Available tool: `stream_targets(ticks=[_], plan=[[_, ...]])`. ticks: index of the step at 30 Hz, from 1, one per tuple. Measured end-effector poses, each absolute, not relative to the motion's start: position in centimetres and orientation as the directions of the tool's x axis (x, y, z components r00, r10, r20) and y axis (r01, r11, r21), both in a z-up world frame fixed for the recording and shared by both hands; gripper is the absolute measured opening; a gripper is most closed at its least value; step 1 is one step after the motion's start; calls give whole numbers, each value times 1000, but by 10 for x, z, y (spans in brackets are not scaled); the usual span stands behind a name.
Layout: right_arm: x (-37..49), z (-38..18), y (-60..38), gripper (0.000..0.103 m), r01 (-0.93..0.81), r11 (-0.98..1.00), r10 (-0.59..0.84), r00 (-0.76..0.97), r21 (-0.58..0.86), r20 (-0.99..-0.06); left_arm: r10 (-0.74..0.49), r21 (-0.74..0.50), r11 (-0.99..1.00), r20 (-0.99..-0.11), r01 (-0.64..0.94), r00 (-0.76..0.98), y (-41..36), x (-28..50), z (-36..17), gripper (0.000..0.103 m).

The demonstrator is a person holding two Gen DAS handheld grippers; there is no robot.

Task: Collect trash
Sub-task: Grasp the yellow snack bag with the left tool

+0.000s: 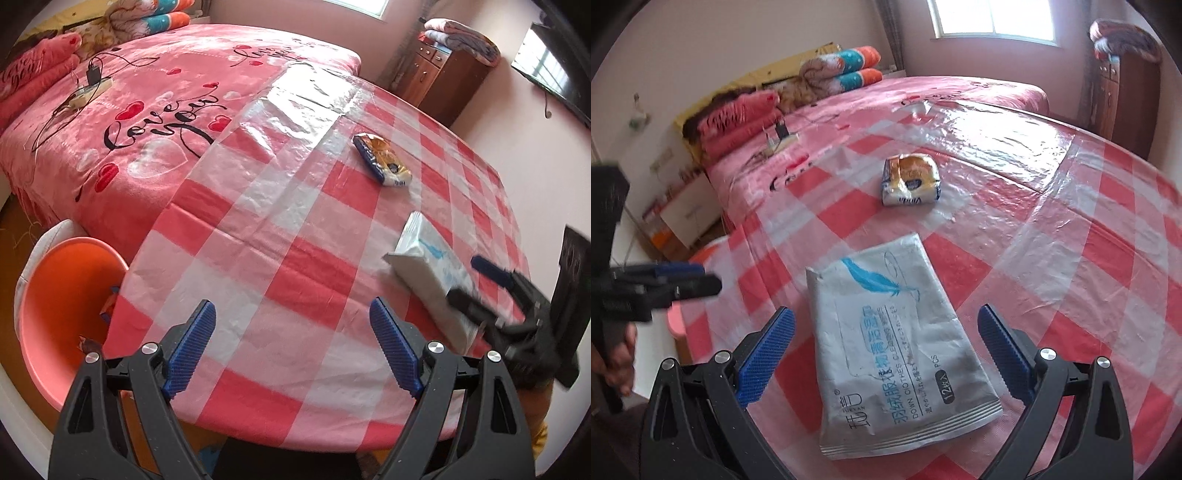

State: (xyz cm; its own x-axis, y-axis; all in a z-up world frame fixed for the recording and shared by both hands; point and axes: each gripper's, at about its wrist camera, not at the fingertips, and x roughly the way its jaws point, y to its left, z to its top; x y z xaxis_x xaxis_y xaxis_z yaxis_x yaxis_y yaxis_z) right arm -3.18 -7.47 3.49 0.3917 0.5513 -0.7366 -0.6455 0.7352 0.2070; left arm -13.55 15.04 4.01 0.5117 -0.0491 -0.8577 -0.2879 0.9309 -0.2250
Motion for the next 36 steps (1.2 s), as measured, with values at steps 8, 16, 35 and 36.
stream_targets(ticks=[8, 16, 35, 36], plan=[[-31, 38, -82, 98, -661, 718, 578, 389, 220, -718, -75, -252, 934, -830, -251, 552, 130, -82, 52, 86], [-30, 38, -92, 98, -670, 688, 623, 347, 279, -701, -91, -223, 960, -821, -171, 563, 94, 0, 52, 86], [-16, 28, -96, 98, -669, 640, 677, 258, 378, -689, 8, -107, 973, -868, -202, 497, 78, 71, 23, 68], [-15, 28, -96, 98, -668, 640, 677, 257, 380, -689, 17, -99, 974, -866, -204, 499, 77, 72, 22, 65]])
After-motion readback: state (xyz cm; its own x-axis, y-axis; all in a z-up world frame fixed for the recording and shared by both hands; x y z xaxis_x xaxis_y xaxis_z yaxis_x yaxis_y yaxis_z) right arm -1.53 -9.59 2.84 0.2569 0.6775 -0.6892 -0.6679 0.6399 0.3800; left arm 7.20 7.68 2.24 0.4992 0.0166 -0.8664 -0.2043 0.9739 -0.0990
